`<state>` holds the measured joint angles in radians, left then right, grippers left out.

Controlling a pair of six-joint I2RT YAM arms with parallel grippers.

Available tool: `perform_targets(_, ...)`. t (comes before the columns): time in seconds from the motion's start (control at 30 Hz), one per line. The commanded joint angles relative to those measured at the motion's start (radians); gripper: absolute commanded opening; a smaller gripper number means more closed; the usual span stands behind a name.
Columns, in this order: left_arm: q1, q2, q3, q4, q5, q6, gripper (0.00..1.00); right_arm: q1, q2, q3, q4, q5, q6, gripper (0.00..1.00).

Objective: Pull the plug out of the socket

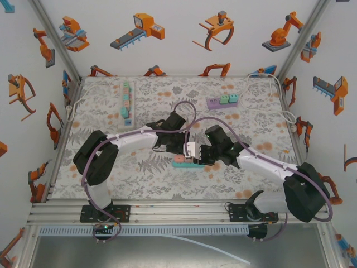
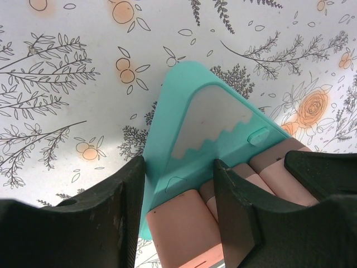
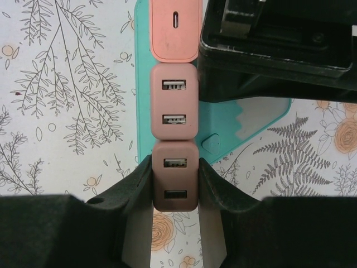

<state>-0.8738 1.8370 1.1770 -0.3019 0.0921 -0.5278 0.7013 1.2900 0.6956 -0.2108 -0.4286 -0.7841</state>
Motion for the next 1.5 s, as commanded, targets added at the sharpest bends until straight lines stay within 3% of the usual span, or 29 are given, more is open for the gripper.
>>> perform_targets(0.0, -0.042, 0.217, -0.111, -0.18, -0.247, 0.014, 0.4, 0.044, -0.065, 0.093, 0.232, -0.213, 0.06, 0.03)
perform_targets(0.1, -0.051, 0.223, -0.102, -0.2, -0.291, 0.011, 0.4, 0.106, -0.042, 0.151, 0.057, -0.049, -0.098, 0.01)
perform_targets(0.23, -0.054, 0.229, -0.098, -0.217, -0.331, -0.008, 0.4, 0.108, -0.097, 0.105, 0.203, -0.16, -0.021, 0.01)
perform_targets(0.43, -0.054, 0.238, -0.096, -0.224, -0.348, -0.019, 0.4, 0.115, -0.121, 0.102, 0.12, -0.11, -0.112, 0.0)
perform_targets(0.57, -0.054, 0.248, -0.093, -0.223, -0.339, -0.014, 0.39, 0.101, -0.176, 0.043, 0.271, -0.192, -0.008, 0.0)
perform_targets(0.7, -0.054, 0.212, -0.11, -0.149, -0.209, 0.031, 0.38, 0.094, -0.132, 0.038, 0.206, -0.174, -0.06, 0.0)
perform_targets(0.83, -0.021, 0.095, -0.172, 0.014, 0.013, 0.029, 0.45, 0.037, -0.133, -0.045, 0.4, -0.262, 0.067, 0.0)
perform_targets(1.0, 0.011, 0.07, -0.149, 0.003, 0.004, 0.022, 0.45, 0.016, -0.195, -0.044, 0.377, -0.237, 0.076, 0.0)
perform_targets(1.1, 0.034, 0.068, -0.15, -0.002, 0.016, -0.007, 0.43, -0.052, -0.243, -0.076, 0.474, -0.229, 0.248, 0.0)
perform_targets(1.23, 0.05, 0.03, -0.178, -0.002, 0.024, -0.051, 0.41, -0.136, -0.291, -0.102, 0.532, 0.016, 0.622, 0.0)
perform_targets(1.43, 0.052, -0.068, -0.226, 0.012, 0.073, -0.152, 0.39, -0.251, -0.294, -0.041, 0.249, 0.443, 1.139, 0.0)
perform_targets(1.47, 0.052, -0.084, -0.23, 0.013, 0.079, -0.171, 0.39, -0.288, -0.28, -0.027, 0.194, 0.451, 1.201, 0.0)
